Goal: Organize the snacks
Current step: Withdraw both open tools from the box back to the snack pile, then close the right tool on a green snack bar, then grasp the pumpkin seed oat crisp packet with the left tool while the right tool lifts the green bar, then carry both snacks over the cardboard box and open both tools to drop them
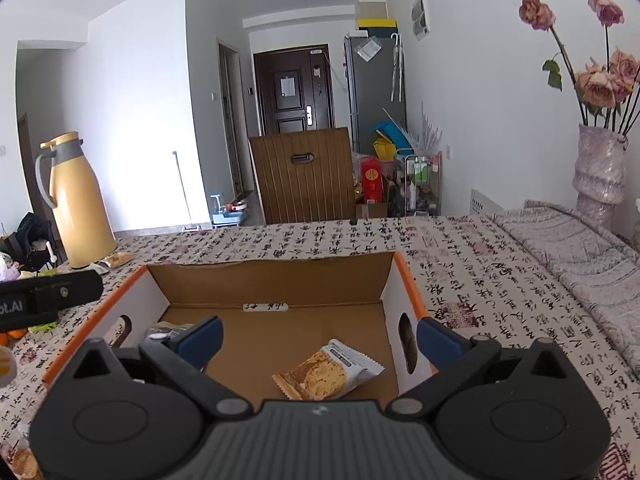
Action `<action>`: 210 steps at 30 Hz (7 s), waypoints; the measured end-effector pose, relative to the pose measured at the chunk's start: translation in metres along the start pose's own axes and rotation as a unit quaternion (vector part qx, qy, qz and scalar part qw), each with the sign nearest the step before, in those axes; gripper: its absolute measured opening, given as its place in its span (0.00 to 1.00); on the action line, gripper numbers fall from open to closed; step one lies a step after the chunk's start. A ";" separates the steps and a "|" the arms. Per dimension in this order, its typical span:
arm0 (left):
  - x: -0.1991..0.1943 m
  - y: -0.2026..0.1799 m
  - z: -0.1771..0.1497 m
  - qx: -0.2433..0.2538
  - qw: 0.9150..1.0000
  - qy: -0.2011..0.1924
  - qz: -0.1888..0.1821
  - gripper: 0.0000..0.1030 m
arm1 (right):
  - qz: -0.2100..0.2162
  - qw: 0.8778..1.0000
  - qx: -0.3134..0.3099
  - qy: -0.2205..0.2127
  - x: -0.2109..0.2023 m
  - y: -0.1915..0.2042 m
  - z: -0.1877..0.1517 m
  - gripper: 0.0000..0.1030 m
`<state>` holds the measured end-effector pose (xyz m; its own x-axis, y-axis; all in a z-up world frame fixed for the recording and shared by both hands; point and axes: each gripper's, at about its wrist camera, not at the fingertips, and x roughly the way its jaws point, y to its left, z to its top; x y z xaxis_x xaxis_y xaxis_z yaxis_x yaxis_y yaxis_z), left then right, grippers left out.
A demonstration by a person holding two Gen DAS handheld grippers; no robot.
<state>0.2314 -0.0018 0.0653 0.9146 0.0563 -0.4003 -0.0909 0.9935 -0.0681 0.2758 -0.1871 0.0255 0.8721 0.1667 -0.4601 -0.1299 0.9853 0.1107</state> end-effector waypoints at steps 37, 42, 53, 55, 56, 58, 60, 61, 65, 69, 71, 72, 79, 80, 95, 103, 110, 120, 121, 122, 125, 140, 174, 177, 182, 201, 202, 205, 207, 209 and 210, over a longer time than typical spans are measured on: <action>-0.089 0.023 -0.067 0.001 0.999 0.034 0.017 1.00 | -0.012 0.999 -0.019 0.041 -0.103 -0.044 -0.085 1.00; -0.095 0.029 -0.076 -0.002 0.999 0.038 0.013 1.00 | -0.012 0.999 -0.016 0.050 -0.106 -0.050 -0.099 1.00; -0.095 0.035 -0.095 0.003 0.998 0.063 0.016 1.00 | -0.023 0.996 -0.034 0.076 -0.108 -0.056 -0.117 1.00; -0.095 0.036 -0.096 0.002 0.998 0.066 0.017 1.00 | -0.027 0.996 -0.037 0.079 -0.107 -0.058 -0.118 0.99; -0.094 0.036 -0.096 0.002 0.998 0.067 0.017 1.00 | -0.028 0.996 -0.036 0.081 -0.106 -0.059 -0.119 0.98; -0.094 0.036 -0.097 0.001 0.997 0.069 0.018 1.00 | -0.030 0.995 -0.035 0.084 -0.103 -0.063 -0.121 0.95; -0.093 0.036 -0.098 0.001 0.997 0.070 0.018 1.00 | -0.034 0.995 -0.032 0.091 -0.099 -0.068 -0.122 0.89; -0.093 0.035 -0.098 0.001 0.997 0.070 0.018 1.00 | -0.033 0.995 -0.029 0.092 -0.096 -0.071 -0.122 0.89; -0.092 0.035 -0.099 0.001 0.997 0.073 0.018 1.00 | -0.033 0.995 -0.010 0.097 -0.087 -0.083 -0.120 0.88; -0.091 0.035 -0.099 0.001 0.997 0.074 0.017 1.00 | -0.032 0.993 -0.021 0.110 -0.082 -0.083 -0.124 0.71; -0.091 0.035 -0.099 0.001 0.997 0.074 0.018 1.00 | -0.031 0.993 -0.034 0.109 -0.083 -0.081 -0.128 0.70; -0.091 0.035 -0.099 0.001 0.997 0.074 0.017 1.00 | -0.030 0.993 -0.036 0.110 -0.084 -0.081 -0.128 0.70; -0.090 0.038 -0.099 -0.001 0.997 0.076 0.016 1.00 | -0.002 0.992 -0.051 0.113 -0.089 -0.077 -0.127 0.47; -0.090 0.038 -0.099 -0.001 0.997 0.076 0.016 1.00 | 0.000 0.992 -0.054 0.114 -0.090 -0.075 -0.127 0.38; -0.080 0.061 -0.096 -0.002 0.995 0.083 0.048 1.00 | -0.020 0.998 0.004 0.053 -0.123 -0.085 -0.118 0.33; -0.049 0.088 -0.099 -0.004 0.989 0.124 0.083 1.00 | -0.028 0.999 0.005 0.027 -0.130 -0.083 -0.106 0.32; -0.030 0.095 -0.103 -0.016 0.983 0.156 0.097 0.92 | -0.031 0.999 0.008 0.023 -0.126 -0.079 -0.102 0.32; -0.022 0.094 -0.108 -0.020 0.979 0.175 0.100 0.66 | -0.029 0.999 0.009 0.027 -0.124 -0.075 -0.103 0.32; -0.022 0.094 -0.108 -0.018 0.980 0.174 0.097 0.60 | -0.029 0.999 0.009 0.027 -0.124 -0.075 -0.103 0.32; -0.023 0.093 -0.108 -0.017 0.980 0.172 0.095 0.51 | -0.028 0.999 0.009 0.027 -0.124 -0.075 -0.103 0.32; -0.024 0.092 -0.107 -0.016 0.981 0.169 0.089 0.45 | -0.027 0.999 0.009 0.026 -0.126 -0.074 -0.103 0.32; -0.048 0.083 -0.089 -0.010 0.989 0.126 0.075 0.43 | -0.019 1.000 0.011 0.012 -0.135 -0.069 -0.099 0.32; -0.002 -0.005 0.004 0.038 0.999 0.025 0.003 0.43 | 0.037 0.996 -0.024 -0.073 -0.031 -0.006 0.030 0.32; 0.012 -0.007 0.003 0.037 0.999 0.029 0.003 0.43 | 0.034 0.997 -0.019 -0.067 -0.013 -0.009 0.034 0.32; 0.036 -0.006 -0.004 0.037 0.998 0.042 -0.001 0.43 | 0.033 0.998 -0.005 -0.056 0.014 -0.018 0.033 0.32; 0.060 -0.004 -0.027 0.036 0.996 0.083 -0.020 0.45 | 0.032 0.999 0.001 0.011 0.052 -0.018 0.002 0.35; 0.059 -0.004 -0.027 0.036 0.996 0.080 -0.022 0.50 | 0.032 0.999 0.001 0.009 0.050 -0.018 0.003 0.35; 0.053 -0.001 -0.026 0.028 0.997 0.065 -0.017 0.76 | 0.035 0.999 0.005 0.001 0.046 -0.020 0.005 0.48; 0.048 0.001 -0.024 0.022 0.998 0.054 -0.017 0.85 | 0.036 0.999 0.008 -0.007 0.040 -0.021 0.005 0.69; 0.044 0.001 -0.023 0.019 0.999 0.046 -0.017 1.00 | 0.037 0.999 0.012 -0.014 0.036 -0.022 0.005 0.81; 0.042 0.001 -0.023 0.019 0.999 0.041 -0.015 1.00 | 0.036 0.999 0.015 -0.019 0.033 -0.022 0.006 0.87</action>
<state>0.2607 -0.0009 0.0278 0.8815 0.0201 -0.4717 -0.0481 0.9977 -0.0473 0.3104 -0.2038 0.0130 0.8778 0.2357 -0.4170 -0.1797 0.9690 0.1693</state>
